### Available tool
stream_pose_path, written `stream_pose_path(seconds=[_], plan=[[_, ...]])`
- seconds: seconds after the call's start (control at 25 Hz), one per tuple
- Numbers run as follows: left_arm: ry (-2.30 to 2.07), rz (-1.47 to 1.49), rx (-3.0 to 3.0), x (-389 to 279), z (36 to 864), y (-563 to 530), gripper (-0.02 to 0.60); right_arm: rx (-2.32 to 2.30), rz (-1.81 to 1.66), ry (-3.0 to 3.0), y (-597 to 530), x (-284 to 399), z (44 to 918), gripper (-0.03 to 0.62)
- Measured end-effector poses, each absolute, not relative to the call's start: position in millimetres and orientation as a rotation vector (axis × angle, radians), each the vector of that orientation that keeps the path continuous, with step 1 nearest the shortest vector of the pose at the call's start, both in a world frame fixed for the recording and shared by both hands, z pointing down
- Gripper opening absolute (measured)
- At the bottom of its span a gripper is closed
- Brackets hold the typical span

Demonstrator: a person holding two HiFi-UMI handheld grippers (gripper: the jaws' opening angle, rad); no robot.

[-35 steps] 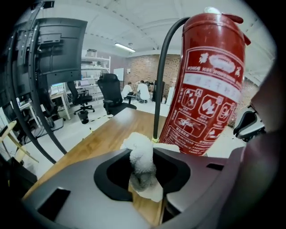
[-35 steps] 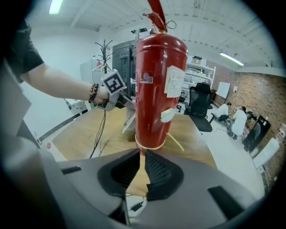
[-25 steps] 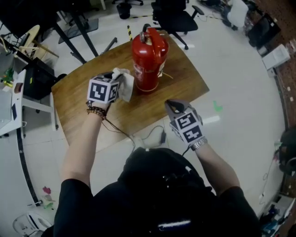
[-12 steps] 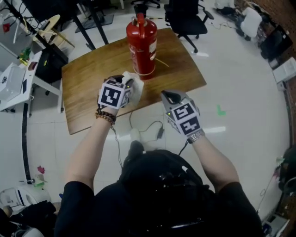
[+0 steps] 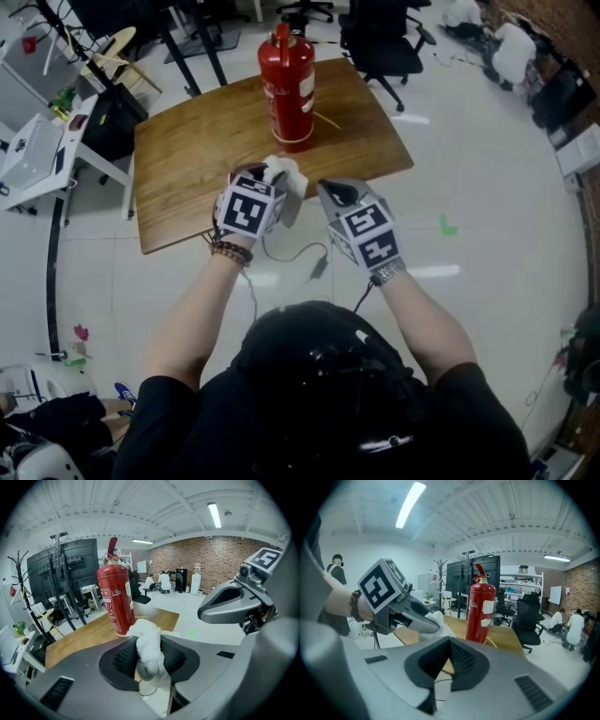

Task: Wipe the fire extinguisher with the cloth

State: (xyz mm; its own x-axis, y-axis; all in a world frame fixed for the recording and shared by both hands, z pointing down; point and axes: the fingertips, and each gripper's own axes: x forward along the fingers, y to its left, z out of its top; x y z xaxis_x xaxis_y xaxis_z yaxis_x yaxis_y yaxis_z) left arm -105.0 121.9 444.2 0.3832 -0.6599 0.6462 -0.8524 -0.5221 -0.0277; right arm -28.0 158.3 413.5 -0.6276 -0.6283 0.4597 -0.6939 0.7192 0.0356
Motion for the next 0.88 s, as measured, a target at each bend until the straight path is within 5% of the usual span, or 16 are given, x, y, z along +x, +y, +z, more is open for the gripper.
stream_pose_path(seconds=[0.88], plan=[[-1.167,0.856,2.436,-171.9,452.5,175.3,0.109,1.16,0.212,-2.366,202.8,-113.5,415.6,0.014]])
